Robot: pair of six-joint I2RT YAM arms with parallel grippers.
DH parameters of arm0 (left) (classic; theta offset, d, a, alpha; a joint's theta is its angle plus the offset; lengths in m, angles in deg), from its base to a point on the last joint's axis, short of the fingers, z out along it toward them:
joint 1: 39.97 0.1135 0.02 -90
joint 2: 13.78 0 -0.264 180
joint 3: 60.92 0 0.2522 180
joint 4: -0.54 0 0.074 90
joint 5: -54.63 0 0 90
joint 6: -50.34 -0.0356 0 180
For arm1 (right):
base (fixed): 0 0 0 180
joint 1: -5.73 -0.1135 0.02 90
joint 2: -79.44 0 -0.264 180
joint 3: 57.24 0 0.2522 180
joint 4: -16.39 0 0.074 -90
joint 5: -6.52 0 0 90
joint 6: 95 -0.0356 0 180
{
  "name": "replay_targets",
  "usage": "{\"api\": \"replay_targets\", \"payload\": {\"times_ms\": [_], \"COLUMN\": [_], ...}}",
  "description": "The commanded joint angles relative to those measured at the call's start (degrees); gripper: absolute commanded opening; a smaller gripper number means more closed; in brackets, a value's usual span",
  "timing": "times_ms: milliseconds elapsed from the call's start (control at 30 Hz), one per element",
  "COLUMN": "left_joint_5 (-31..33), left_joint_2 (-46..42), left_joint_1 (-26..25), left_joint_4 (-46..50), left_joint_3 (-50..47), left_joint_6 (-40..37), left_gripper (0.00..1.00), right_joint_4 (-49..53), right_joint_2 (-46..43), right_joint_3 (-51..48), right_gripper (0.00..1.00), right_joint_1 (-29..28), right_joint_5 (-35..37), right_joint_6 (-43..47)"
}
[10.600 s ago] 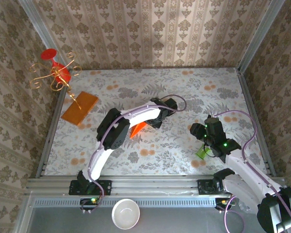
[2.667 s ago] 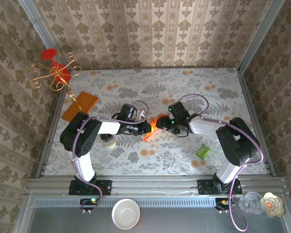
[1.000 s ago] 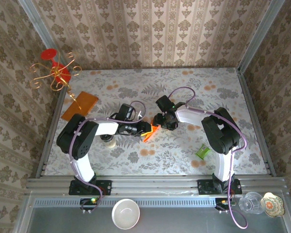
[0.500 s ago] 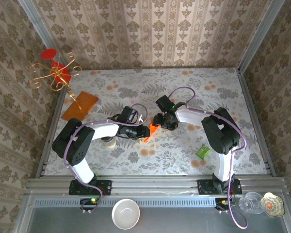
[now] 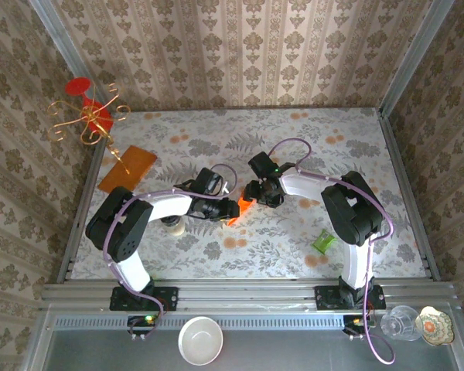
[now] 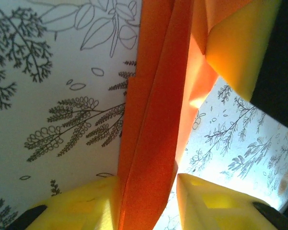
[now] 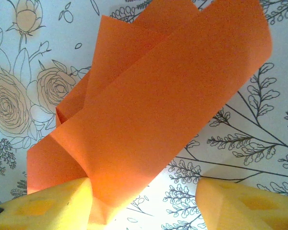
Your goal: Fold a paper plane with a square sheet of paper (pick it up from the middle)
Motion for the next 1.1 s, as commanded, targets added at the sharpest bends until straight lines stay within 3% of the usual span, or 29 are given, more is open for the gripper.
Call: {"api": "replay_targets", "payload": {"times_ms": [0,1067], "left_joint_5": [1.1,8.6], "left_joint_2": [-1.6,6.8], "left_joint_1": [-0.3,-1.4], "left_joint_4": [1.6,9.6], "left_joint_3": [2.3,3.3], "left_joint_6": [-1.4,-1.6], "left_gripper": [0.38,0.18], "right_joint_4": [0.3,0.7], "right_joint_2": [5.5,7.1], "right_joint_3": [-2.6,-1.7], "right_gripper": [0.64,0.63], "right_joint_1": [0.1,0.1], "right_joint_5": [3.0,2.4], "right_joint_6": [-0.7,-0.9]}}
